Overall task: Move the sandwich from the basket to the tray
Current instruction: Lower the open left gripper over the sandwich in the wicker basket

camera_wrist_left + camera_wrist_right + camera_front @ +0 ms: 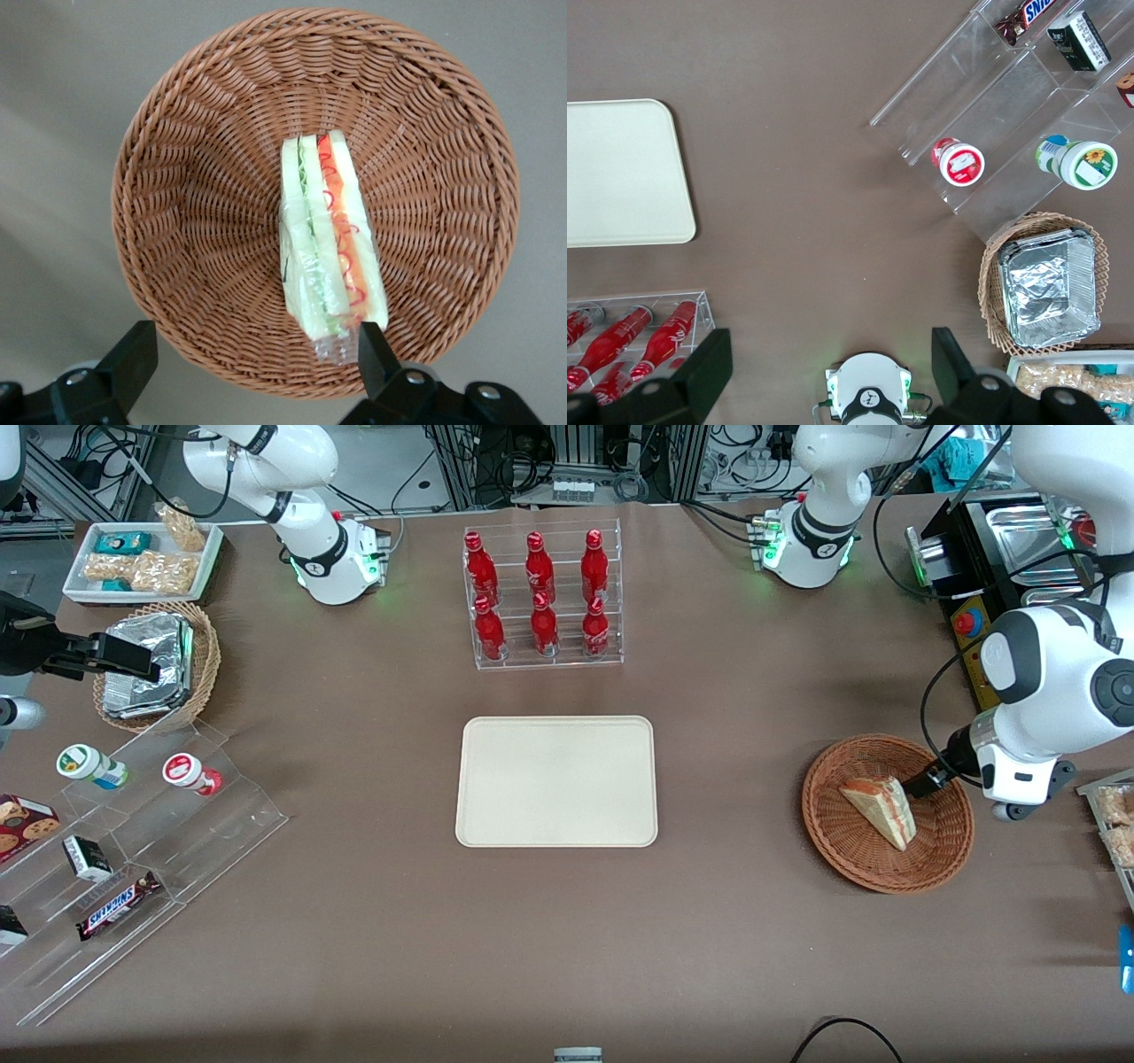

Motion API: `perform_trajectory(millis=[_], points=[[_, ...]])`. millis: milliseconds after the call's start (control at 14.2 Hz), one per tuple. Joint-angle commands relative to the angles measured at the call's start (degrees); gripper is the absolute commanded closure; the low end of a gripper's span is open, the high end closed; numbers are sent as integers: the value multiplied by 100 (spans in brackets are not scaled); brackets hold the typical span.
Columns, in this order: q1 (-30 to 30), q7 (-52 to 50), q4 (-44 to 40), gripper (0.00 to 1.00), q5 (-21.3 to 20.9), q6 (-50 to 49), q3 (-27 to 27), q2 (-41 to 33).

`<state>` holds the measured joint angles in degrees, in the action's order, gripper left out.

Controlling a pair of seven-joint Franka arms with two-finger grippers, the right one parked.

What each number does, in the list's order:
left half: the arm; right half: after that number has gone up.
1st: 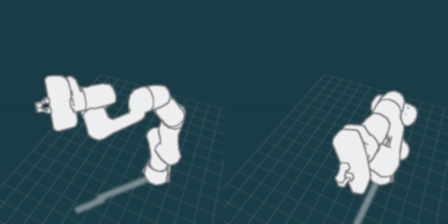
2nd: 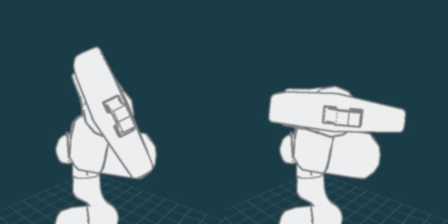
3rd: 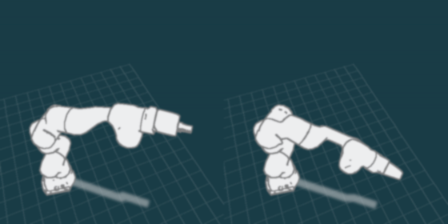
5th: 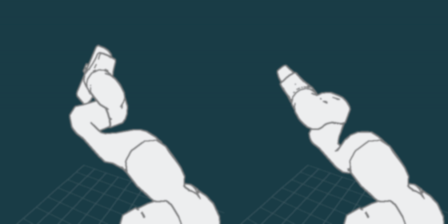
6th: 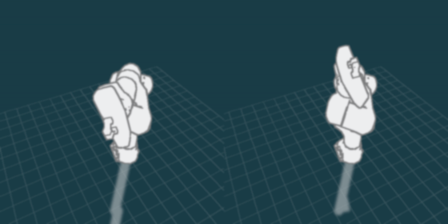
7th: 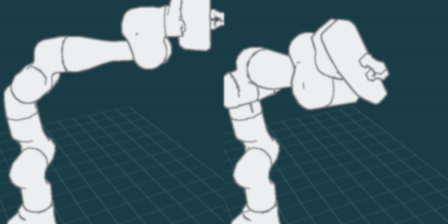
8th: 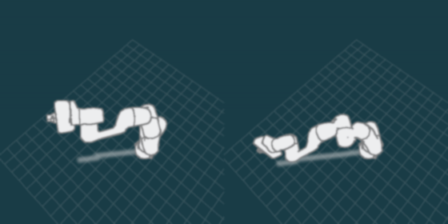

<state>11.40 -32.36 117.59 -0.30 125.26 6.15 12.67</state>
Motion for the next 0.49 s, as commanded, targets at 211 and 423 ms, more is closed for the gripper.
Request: perform_trajectory(millis=[211, 423], points=[[-68, -543, -325, 0, 48, 315, 17, 482], [-199, -579, -342, 0, 48, 490, 17, 614]])
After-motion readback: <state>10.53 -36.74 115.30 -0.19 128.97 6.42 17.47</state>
